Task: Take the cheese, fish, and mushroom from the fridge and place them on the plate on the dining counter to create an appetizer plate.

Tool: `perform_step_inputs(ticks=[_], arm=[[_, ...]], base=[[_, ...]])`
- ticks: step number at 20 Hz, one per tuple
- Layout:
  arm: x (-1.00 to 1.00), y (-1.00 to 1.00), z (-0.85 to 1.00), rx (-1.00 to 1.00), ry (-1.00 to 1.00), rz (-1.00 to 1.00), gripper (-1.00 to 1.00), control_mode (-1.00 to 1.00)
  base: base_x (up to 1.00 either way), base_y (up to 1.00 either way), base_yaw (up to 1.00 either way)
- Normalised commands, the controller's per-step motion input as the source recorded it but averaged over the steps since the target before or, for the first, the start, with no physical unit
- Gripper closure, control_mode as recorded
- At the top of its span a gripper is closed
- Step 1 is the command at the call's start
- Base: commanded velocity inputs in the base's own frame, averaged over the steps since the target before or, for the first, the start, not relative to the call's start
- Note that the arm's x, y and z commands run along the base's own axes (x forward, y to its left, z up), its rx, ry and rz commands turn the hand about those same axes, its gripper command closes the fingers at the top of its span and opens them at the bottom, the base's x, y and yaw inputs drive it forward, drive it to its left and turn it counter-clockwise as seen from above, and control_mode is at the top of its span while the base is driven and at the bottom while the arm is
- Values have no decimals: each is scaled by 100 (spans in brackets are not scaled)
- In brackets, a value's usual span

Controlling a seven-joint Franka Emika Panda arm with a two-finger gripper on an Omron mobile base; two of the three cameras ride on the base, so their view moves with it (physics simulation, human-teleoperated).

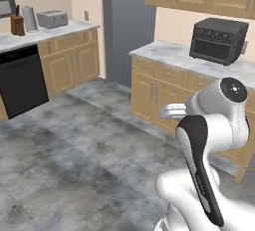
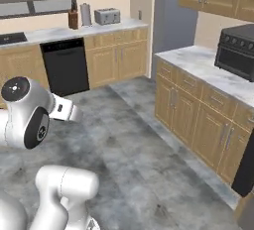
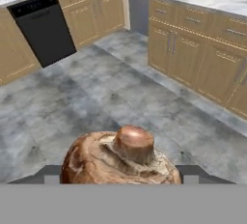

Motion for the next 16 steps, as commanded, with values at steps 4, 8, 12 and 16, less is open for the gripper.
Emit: perform_step_inputs(ticks=[4,8,12,16], arm=[[0,0,0,0,0,0,100,100],[0,0,0,0,0,0,100,100],[0,0,0,0,0,0,100,100],[0,0,0,0,0,0,100,100]], base=[[100,51,54],[100,23,51],[100,0,49],[100,-6,45]])
